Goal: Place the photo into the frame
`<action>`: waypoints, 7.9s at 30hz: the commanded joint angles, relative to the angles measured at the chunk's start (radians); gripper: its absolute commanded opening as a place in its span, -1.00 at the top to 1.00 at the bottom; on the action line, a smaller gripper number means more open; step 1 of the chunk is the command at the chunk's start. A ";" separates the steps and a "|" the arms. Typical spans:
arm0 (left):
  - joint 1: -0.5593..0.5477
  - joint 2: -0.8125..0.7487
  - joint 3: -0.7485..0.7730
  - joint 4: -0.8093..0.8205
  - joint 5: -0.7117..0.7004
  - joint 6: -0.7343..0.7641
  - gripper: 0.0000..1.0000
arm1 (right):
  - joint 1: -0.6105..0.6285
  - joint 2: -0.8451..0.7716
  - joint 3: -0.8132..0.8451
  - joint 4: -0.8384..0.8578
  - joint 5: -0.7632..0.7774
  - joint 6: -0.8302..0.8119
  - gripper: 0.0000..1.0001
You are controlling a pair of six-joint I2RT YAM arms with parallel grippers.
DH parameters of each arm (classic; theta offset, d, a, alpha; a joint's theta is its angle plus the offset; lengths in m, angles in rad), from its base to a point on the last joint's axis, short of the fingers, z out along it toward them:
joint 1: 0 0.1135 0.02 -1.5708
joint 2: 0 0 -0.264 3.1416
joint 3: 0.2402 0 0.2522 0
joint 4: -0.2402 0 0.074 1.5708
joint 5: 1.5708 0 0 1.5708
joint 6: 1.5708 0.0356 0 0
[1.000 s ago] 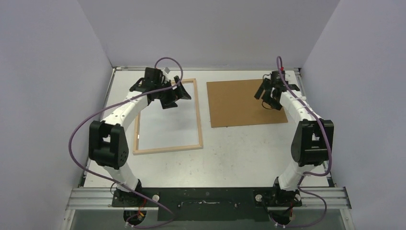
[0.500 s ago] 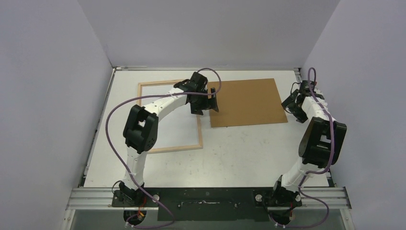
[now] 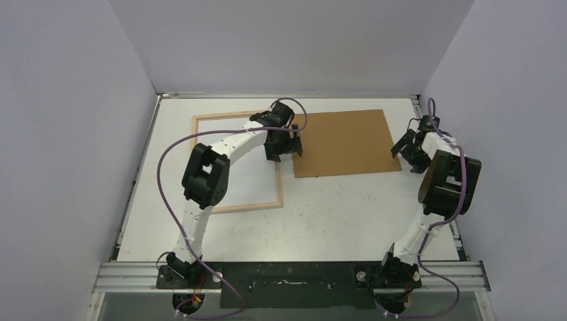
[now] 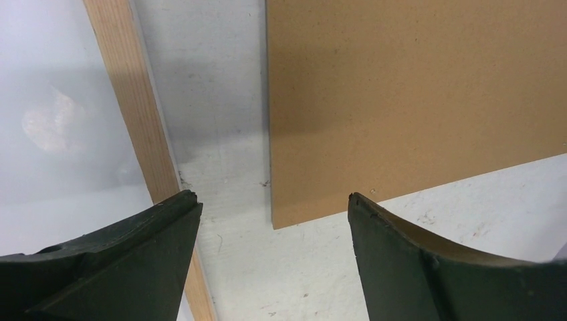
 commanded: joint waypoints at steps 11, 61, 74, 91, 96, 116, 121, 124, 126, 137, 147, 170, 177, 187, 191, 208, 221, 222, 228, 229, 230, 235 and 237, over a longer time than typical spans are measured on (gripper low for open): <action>-0.046 0.142 0.156 -0.144 -0.015 -0.107 -0.54 | -0.030 0.081 0.041 0.049 -0.202 -0.049 -0.59; -0.058 0.007 0.199 -0.144 0.142 0.031 0.06 | 0.156 -0.054 -0.108 -0.072 -0.298 -0.004 -0.57; -0.049 -0.181 -0.016 -0.153 0.022 0.097 0.06 | 0.308 -0.187 -0.236 -0.078 -0.254 0.036 -0.57; 0.149 -0.386 -0.461 0.160 0.240 0.169 -0.06 | 0.549 -0.196 -0.234 -0.072 0.104 0.043 -0.57; 0.202 -0.421 -0.509 0.168 0.265 0.191 -0.19 | 0.563 -0.196 -0.220 -0.075 0.120 0.038 -0.57; 0.278 -0.411 -0.641 0.260 0.377 0.148 -0.34 | 0.563 -0.199 -0.185 -0.107 0.160 -0.008 -0.57; 0.278 -0.385 -0.646 0.312 0.425 0.106 -0.29 | 0.564 -0.201 -0.210 -0.086 0.138 0.002 -0.57; 0.278 -0.380 -0.603 0.277 0.472 0.083 -0.19 | 0.563 -0.205 -0.216 -0.081 0.130 0.007 -0.57; 0.278 -0.373 -0.564 0.201 0.470 0.089 -0.16 | 0.563 -0.211 -0.221 -0.077 0.126 0.007 -0.57; 0.286 -0.344 -0.529 0.056 0.339 0.111 -0.16 | 0.563 -0.211 -0.234 -0.071 0.126 -0.003 -0.57; 0.284 -0.300 -0.561 0.102 0.339 0.111 -0.16 | 0.562 -0.205 -0.237 -0.073 0.139 -0.014 -0.57; 0.314 -0.273 -0.605 0.395 0.673 -0.058 0.35 | 0.564 -0.184 -0.247 -0.057 0.114 0.002 -0.51; 0.324 -0.269 -0.669 0.562 0.723 -0.075 0.62 | 0.565 -0.158 -0.263 -0.047 0.102 0.002 -0.50; 0.354 -0.315 -0.668 0.603 0.733 -0.059 1.00 | 0.577 -0.226 -0.237 -0.057 0.113 -0.017 -0.50; 0.373 -0.332 -0.606 0.487 0.754 -0.044 1.00 | 0.600 -0.323 -0.213 -0.031 0.109 -0.063 -0.50; 0.421 -0.407 -0.435 0.314 0.800 -0.145 1.00 | 1.006 -0.521 -0.246 0.203 0.209 -0.567 -0.52; 0.432 -0.431 -0.433 0.264 0.837 -0.153 1.00 | 1.158 -0.310 -0.246 0.371 0.431 -0.893 -0.46; 0.432 -0.433 -0.434 0.263 0.840 -0.155 1.00 | 1.160 -0.290 -0.240 0.375 0.437 -0.921 -0.45; 0.435 -0.438 -0.432 0.253 0.849 -0.156 1.00 | 1.160 -0.220 -0.237 0.466 0.526 -1.048 -0.43; 0.435 -0.439 -0.433 0.251 0.850 -0.156 1.00 | 1.160 -0.209 -0.241 0.487 0.537 -1.070 -0.43; 0.437 -0.440 -0.433 0.251 0.851 -0.156 1.00 | 1.160 -0.197 -0.242 0.498 0.550 -1.090 -0.41; 0.440 -0.445 -0.430 0.241 0.862 -0.156 1.00 | 1.159 -0.146 -0.251 0.570 0.603 -1.159 -0.21; 0.442 -0.446 -0.430 0.238 0.863 -0.156 1.00 | 1.159 -0.140 -0.249 0.594 0.617 -1.170 0.06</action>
